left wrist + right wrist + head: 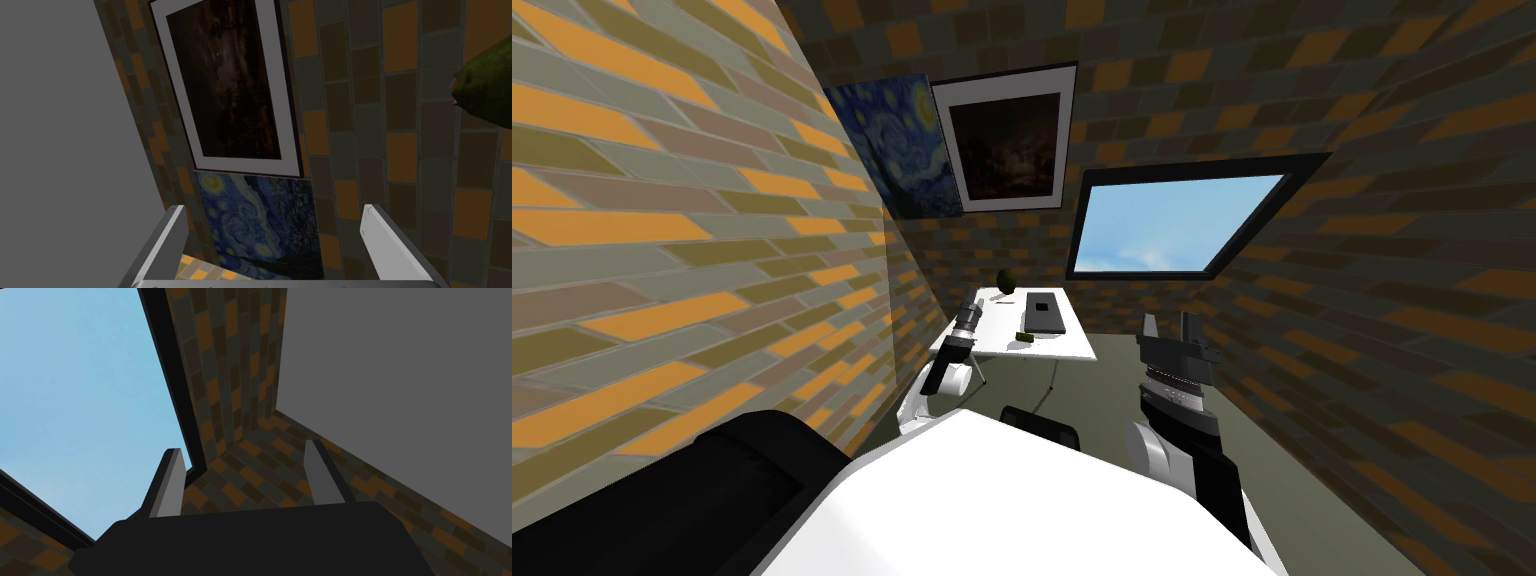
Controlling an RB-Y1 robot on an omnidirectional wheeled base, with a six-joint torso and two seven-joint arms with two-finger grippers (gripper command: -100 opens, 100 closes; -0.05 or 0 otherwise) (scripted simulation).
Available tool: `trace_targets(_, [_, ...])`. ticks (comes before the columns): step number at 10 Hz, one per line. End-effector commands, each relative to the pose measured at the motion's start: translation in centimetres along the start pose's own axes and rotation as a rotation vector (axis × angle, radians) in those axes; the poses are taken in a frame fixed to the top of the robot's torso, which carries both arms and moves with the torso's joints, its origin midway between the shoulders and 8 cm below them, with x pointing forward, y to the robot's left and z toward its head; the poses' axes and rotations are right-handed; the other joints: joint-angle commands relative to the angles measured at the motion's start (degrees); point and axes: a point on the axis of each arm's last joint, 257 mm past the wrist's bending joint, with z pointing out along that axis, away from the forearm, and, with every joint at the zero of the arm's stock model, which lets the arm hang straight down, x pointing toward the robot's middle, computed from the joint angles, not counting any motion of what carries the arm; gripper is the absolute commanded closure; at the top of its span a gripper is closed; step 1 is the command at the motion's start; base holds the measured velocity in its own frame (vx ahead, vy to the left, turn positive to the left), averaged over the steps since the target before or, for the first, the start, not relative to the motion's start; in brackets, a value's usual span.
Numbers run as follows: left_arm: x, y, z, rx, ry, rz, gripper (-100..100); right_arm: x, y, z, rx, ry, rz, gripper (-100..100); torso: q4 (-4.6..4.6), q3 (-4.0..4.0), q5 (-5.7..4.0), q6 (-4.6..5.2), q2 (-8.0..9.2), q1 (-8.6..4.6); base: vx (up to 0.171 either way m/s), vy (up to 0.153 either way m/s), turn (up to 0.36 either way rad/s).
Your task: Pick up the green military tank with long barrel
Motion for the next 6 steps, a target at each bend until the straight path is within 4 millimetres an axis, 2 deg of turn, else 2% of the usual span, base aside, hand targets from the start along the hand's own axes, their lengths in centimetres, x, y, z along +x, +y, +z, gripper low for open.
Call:
trace_targets(1, [0.0, 0.6, 0.1, -0.031, 0.003, -0.004, -100, 0.0, 0.0, 0.0, 0.0, 0.0, 0.0, 0, 0.0, 0.0, 0.0, 0.0, 0.0, 0.0, -0.012, -0.03, 0.002])
trace_targets(6, [0.0, 3.1, 0.9, -0.129, 0.013, -0.03, -100, 0.0, 0.0, 0.0, 0.0, 0.0, 0.0, 0, 0.0, 0.0, 0.0, 0.0, -0.01, 0.03, -0.014, -0.029, 0.001])
